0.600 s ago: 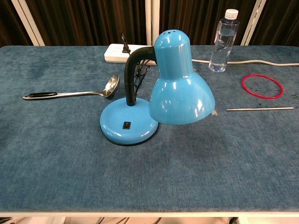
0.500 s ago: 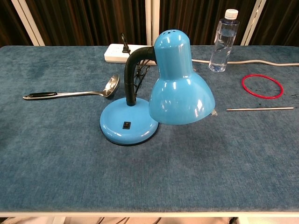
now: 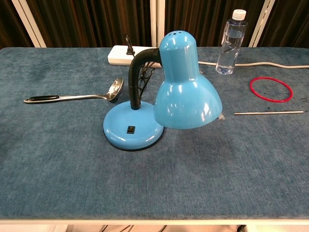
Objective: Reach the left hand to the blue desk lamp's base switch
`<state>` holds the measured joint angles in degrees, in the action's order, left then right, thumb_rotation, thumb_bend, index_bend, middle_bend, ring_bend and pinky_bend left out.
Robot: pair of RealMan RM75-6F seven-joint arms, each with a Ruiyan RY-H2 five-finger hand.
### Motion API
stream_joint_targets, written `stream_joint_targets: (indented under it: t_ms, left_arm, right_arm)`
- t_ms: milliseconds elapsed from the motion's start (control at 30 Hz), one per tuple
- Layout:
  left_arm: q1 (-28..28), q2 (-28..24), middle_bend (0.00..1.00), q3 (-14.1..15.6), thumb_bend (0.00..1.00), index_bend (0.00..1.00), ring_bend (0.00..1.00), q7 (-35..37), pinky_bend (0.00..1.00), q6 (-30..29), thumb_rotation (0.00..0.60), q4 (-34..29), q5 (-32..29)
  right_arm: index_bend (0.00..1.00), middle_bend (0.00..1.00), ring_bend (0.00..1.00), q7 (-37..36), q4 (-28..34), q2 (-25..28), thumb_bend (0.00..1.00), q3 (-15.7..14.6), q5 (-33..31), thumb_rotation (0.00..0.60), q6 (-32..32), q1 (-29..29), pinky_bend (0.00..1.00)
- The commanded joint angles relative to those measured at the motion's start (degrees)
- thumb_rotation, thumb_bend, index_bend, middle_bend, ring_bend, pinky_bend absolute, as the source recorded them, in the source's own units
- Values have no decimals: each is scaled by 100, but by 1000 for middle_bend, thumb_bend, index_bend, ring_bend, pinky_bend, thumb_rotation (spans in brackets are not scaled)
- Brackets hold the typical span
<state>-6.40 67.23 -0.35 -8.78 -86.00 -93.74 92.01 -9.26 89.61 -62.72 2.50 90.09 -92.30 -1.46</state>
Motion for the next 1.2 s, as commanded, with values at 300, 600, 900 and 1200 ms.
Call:
stream_joint_targets:
  t_ms: [300, 600, 900, 1200]
  left_arm:
    - [-709, 641, 829, 280, 384, 141, 811, -1000, 760, 1599, 600, -258, -76]
    - [-1294, 1234, 825, 300, 386, 92, 810, -913, 757, 2221, 600, -5, 279]
    - [-1669, 1707, 825, 276, 385, 84, 810, -991, 757, 2602, 600, 120, 315]
    - [-1971, 1993, 824, 163, 385, 82, 810, -1182, 757, 2927, 600, 176, 73]
  right_arm:
    - [0, 0, 0, 18, 1, -11, 156, -22, 12, 600, 35, 7, 0]
    - [0, 0, 0, -18, -24, -20, 157, -47, 28, 600, 83, 21, 0]
    - [0, 0, 0, -35, 1, -23, 158, -22, 20, 600, 127, 66, 0]
    - [0, 0, 0, -137, -86, -39, 158, -7, -44, 600, 145, 63, 0]
